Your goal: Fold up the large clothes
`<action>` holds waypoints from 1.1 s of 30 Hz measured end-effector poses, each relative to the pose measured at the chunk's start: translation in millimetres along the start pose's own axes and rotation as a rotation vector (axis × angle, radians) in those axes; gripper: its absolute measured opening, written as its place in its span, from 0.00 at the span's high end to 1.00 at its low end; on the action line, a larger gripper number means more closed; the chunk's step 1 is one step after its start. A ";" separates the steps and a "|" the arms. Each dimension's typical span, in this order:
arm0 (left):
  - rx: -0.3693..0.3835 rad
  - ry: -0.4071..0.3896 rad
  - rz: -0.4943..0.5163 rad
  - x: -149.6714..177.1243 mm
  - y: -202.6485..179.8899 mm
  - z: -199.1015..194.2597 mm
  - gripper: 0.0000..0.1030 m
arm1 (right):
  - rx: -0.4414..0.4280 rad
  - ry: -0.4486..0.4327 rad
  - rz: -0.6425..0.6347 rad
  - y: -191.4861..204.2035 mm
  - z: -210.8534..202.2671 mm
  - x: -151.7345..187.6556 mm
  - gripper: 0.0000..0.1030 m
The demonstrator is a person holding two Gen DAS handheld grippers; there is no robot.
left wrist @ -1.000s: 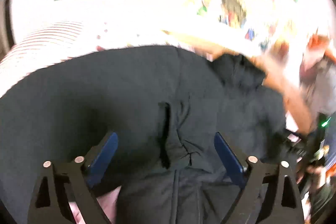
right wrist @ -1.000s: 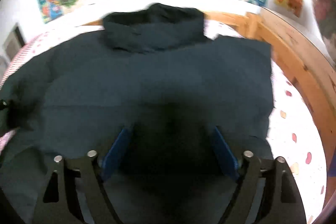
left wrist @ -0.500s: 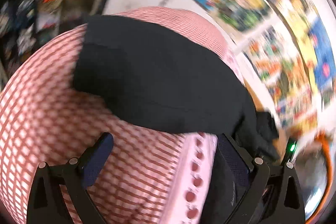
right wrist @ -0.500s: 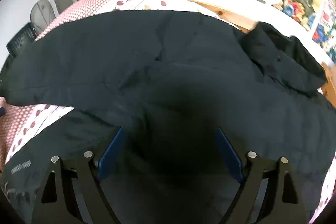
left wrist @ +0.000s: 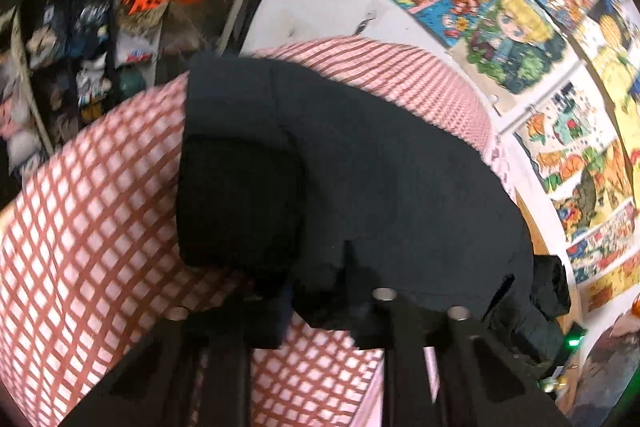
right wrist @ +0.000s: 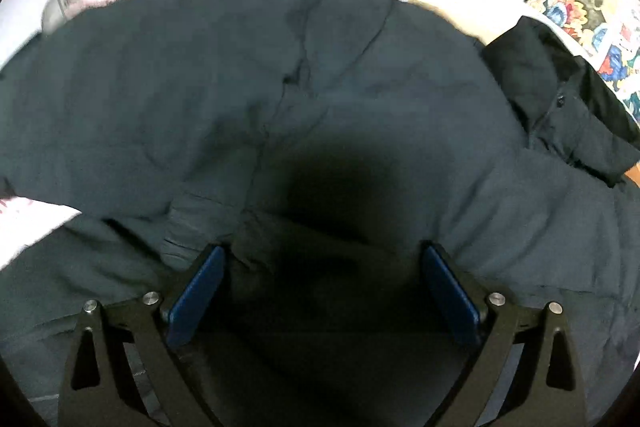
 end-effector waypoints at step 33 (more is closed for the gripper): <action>0.476 0.180 1.069 191.0 -417.4 3.1 0.91 | 0.057 -0.033 0.569 -266.1 -96.1 135.5 0.06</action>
Point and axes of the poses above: each gripper's, at about its wrist camera, not at the fingertips, and z roughly the way its jaws point, y to its left, x to its underside, the point moved 7 cm from there along z, roughly the way its jaws point, and after that the axes turned 13 degrees about x, right-handed, at the moved point
